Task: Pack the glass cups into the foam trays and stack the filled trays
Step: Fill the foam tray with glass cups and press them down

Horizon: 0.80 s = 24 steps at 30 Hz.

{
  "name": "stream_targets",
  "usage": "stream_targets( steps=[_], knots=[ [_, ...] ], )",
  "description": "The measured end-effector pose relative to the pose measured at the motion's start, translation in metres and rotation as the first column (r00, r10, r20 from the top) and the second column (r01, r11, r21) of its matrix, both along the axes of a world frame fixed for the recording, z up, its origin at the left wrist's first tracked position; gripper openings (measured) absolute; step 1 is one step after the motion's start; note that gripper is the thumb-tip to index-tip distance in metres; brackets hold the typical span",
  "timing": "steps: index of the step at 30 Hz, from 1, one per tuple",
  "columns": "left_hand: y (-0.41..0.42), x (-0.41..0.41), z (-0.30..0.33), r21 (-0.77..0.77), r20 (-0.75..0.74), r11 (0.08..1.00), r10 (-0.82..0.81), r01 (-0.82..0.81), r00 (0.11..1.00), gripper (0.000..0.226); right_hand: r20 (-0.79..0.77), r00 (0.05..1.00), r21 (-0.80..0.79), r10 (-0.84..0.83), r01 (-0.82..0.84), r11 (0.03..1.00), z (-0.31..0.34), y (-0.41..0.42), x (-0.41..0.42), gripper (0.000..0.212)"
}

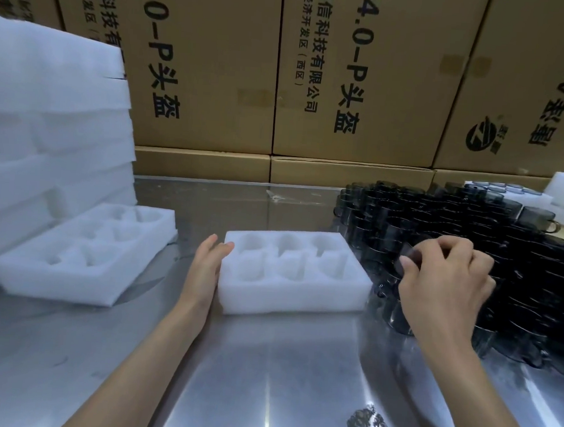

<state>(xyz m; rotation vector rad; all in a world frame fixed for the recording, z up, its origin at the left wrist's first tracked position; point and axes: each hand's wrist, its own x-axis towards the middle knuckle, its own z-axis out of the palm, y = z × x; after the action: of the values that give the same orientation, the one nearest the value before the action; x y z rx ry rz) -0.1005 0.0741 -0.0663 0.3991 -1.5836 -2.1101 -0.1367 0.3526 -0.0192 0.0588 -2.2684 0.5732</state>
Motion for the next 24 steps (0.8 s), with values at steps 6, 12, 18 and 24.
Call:
stream_targets(
  steps=[6, 12, 18, 24],
  knots=[
    [0.016, 0.012, 0.026, -0.429, -0.209, 0.873, 0.154, -0.232, 0.966, 0.038, -0.127, 0.776, -0.156, 0.618, -0.631, 0.760, 0.031, -0.032, 0.003, 0.007],
    [0.027, 0.017, 0.056, -0.488, -0.212, 0.872, -0.166, 0.042, 0.963, 0.067, 0.153, 0.390, -0.180, 0.908, -0.892, 0.414, 0.049, -0.077, -0.011, 0.015],
    [0.009, -0.004, 0.062, -0.443, -0.168, 0.880, -0.270, 0.173, 0.948, 0.078, 0.212, 0.230, -0.426, 0.950, -0.853, 0.301, 0.049, -0.110, -0.023, 0.019],
    [0.024, -0.013, 0.047, -0.642, -0.333, 0.681, 0.168, -0.354, 0.928, 0.099, 0.146, 0.377, -0.646, 0.914, -0.663, 0.377, 0.028, -0.148, -0.016, 0.053]
  ],
)
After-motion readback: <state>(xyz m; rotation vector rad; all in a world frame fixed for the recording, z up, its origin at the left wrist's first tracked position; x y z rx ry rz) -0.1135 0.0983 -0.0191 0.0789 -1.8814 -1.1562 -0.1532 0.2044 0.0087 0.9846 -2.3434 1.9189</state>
